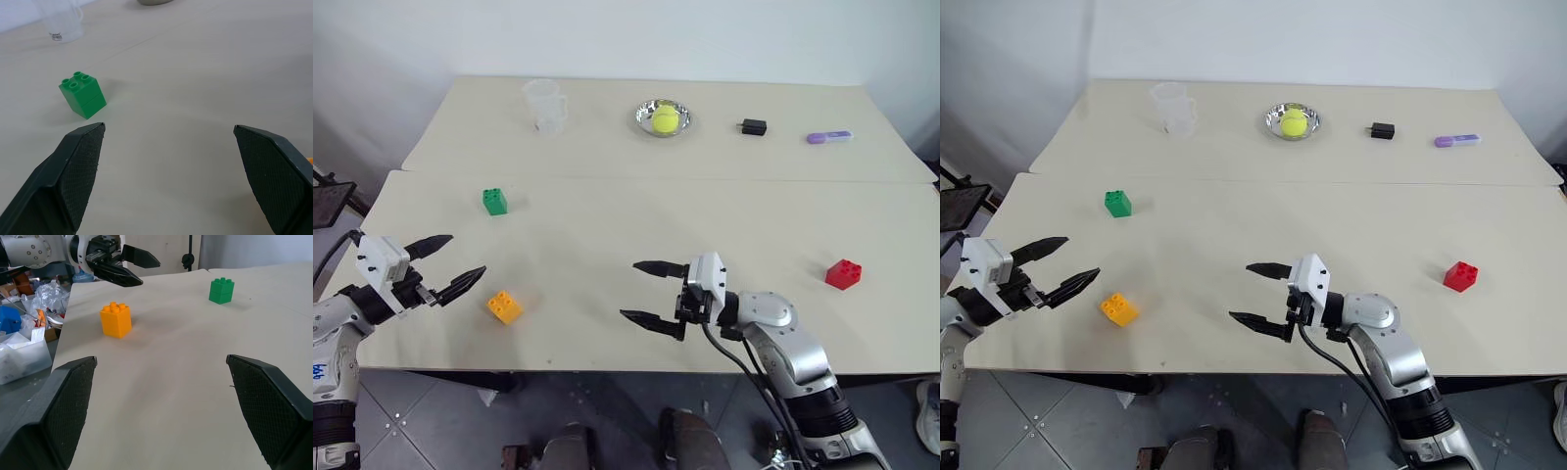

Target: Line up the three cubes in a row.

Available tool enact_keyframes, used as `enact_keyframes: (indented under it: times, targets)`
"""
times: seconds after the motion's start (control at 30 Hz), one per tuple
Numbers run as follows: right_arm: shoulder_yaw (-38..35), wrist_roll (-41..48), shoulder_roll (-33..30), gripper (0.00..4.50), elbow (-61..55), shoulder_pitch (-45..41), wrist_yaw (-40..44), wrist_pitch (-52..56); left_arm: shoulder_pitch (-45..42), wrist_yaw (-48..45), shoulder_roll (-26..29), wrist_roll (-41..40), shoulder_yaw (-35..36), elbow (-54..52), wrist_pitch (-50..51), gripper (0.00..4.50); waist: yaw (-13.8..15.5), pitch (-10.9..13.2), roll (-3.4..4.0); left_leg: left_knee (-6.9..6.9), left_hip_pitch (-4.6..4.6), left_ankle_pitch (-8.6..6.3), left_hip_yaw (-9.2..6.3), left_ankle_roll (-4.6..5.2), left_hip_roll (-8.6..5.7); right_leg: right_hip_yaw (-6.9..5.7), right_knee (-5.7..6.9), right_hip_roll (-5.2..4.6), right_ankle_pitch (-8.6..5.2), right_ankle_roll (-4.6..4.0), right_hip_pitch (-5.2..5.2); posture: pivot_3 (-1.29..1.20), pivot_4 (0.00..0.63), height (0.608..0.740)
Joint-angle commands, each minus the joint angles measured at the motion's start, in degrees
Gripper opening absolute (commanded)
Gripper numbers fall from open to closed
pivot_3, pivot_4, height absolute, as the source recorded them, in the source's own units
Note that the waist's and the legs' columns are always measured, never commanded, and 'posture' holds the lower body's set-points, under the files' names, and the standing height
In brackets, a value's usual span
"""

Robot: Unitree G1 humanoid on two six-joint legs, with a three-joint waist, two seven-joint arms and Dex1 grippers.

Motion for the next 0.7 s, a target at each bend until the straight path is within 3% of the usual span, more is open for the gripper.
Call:
enact_keyframes:
  times: [0.03, 0.37, 0.5, 0.57, 0.7]
  targets:
    - [-1.4, 0.8, -0.4, 4.46, -1.0, -0.1, 0.3, -1.2, -0.5, 0.1, 0.7, 0.2, 1.2, 0.1, -1.3, 4.50, 0.0, 0.0, 0.00, 0.00, 0.00, 0.00, 0.00, 0.00, 0.00, 0.00, 0.00, 0.00, 0.00, 0.00, 0.00, 0.00, 0.150, 0.740]
    - [-1.9, 2.0, -0.6, 4.46, -2.7, 0.5, -0.1, -0.3, 1.4, -0.3, 0.2, -6.2, 3.9, -4.5, 8.0, 4.50, 0.0, 0.0, 0.00, 0.02, 0.00, 0.00, -0.01, 0.00, 0.00, 0.00, 0.02, 0.00, 0.00, 0.00, 0.00, 0.00, 0.150, 0.740]
    - [-6.1, 5.6, -2.9, 4.46, -7.9, 2.1, -1.6, 3.0, 1.9, -0.8, 0.2, -9.7, 2.5, -11.3, 14.9, 4.50, 0.2, 0.0, -0.02, 0.09, -0.06, -0.01, -0.05, 0.01, 0.00, -0.01, 0.01, -0.01, 0.00, 0.00, 0.01, 0.00, 0.150, 0.740]
    - [-9.9, 7.3, -5.5, 4.46, -11.5, 3.7, -3.0, 4.9, 1.4, -1.1, 0.0, -10.1, 0.2, -15.7, 16.8, 4.50, 0.5, 0.0, -0.02, 0.23, -0.08, -0.05, -0.12, 0.03, 0.01, -0.03, 0.03, -0.01, 0.00, 0.00, 0.05, 0.00, 0.150, 0.740]
    - [-27.4, 12.1, -14.3, 4.46, -21.5, 13.4, -8.3, 11.0, -4.8, -2.7, -2.9, -9.5, -9.4, -20.9, 19.7, 4.50, 2.7, 0.0, 0.00, 0.64, -0.18, -0.23, -0.26, 0.14, 0.00, 0.00, 0.04, -0.01, 0.01, 0.03, 0.18, 0.00, 0.150, 0.740]
